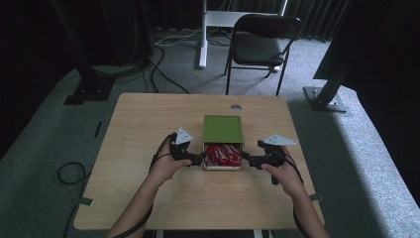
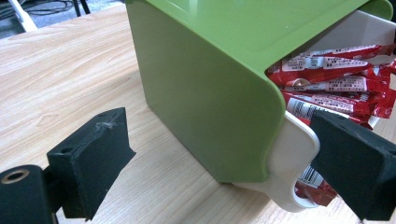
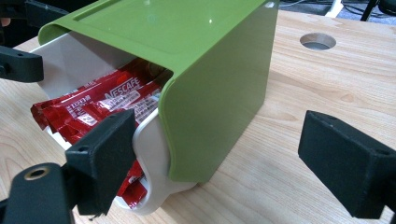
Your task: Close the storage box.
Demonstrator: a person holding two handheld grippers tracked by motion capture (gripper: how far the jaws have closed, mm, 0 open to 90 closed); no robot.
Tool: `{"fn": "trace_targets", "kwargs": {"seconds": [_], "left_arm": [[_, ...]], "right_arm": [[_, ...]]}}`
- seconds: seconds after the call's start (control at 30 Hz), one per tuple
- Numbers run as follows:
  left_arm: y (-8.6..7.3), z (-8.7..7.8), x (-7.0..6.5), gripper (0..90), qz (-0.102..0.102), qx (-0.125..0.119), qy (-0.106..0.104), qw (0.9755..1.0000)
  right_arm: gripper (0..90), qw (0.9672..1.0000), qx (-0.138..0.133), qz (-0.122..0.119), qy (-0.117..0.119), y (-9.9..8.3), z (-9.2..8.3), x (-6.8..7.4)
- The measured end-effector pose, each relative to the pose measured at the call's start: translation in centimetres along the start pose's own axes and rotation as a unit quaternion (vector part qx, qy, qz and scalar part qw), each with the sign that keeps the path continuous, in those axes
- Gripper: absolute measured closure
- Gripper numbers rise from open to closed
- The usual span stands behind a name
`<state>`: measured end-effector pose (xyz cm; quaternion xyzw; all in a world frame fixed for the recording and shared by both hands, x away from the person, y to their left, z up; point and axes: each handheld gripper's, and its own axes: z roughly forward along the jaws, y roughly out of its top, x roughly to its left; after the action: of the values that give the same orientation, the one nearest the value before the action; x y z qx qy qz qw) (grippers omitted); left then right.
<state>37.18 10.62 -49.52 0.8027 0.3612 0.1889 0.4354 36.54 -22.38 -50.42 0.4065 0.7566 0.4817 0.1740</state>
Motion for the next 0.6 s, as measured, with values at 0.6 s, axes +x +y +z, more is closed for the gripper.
{"fn": "trace_targets", "kwargs": {"seconds": [0.6], "left_arm": [[0.49,0.73,0.60,8.0,0.002,0.001,0.008,1.0000]], "right_arm": [[11.5,1.0000,-0.001,0.002,-0.009,0.40,0.58,-0.30]]}}
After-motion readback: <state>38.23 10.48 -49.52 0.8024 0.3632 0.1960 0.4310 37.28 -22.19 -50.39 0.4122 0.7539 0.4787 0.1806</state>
